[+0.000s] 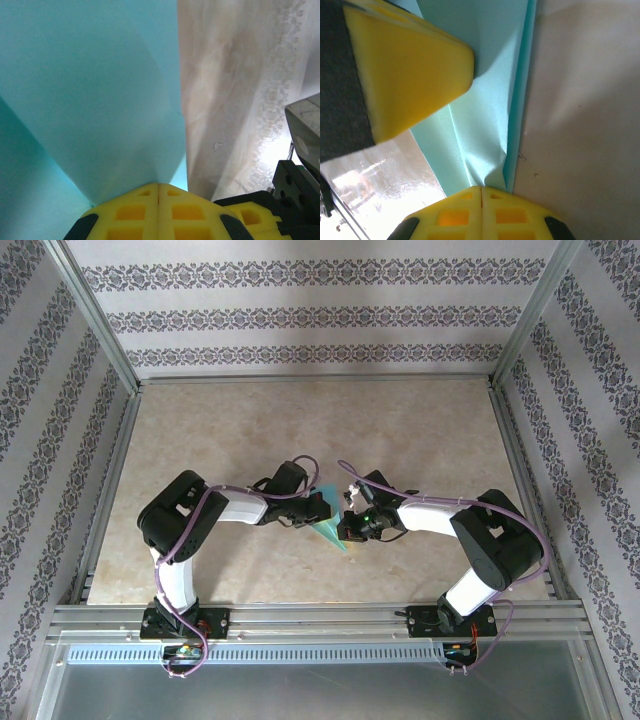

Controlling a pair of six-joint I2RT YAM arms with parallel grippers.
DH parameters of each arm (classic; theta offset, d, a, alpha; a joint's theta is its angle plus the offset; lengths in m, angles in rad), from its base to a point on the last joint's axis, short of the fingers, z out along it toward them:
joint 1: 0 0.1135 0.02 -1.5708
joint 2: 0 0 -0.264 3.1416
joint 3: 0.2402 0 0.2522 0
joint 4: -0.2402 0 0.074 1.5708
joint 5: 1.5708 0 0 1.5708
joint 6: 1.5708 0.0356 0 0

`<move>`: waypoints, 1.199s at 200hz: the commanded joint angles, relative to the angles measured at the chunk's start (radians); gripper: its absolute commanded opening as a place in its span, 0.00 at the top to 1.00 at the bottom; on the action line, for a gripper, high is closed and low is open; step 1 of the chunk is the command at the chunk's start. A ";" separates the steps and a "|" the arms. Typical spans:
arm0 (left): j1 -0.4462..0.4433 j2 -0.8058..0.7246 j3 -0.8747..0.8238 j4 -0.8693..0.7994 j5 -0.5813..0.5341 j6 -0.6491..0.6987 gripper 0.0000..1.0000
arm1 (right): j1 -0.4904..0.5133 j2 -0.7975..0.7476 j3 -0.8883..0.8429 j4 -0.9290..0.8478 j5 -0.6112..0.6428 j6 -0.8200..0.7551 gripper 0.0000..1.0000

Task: Fold a paper plane with a square sheet of paper (fold left side to right side)
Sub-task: Fourth fold the wing at the center of the table.

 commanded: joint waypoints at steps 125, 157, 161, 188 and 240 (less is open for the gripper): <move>0.267 0.121 0.156 -0.202 -0.179 0.243 0.99 | 0.019 0.056 -0.052 -0.163 0.150 -0.017 1.00; 0.280 0.091 0.162 -0.203 -0.175 0.262 0.99 | 0.018 0.046 -0.048 -0.161 0.146 -0.015 1.00; 0.280 0.082 0.161 -0.206 -0.178 0.267 0.99 | 0.019 0.045 -0.048 -0.161 0.145 -0.014 1.00; 0.289 0.040 0.172 -0.240 -0.196 0.307 0.98 | 0.018 0.041 -0.042 -0.161 0.142 -0.013 1.00; 0.301 0.028 0.205 -0.275 -0.186 0.346 0.99 | 0.018 0.030 -0.042 -0.156 0.144 -0.009 1.00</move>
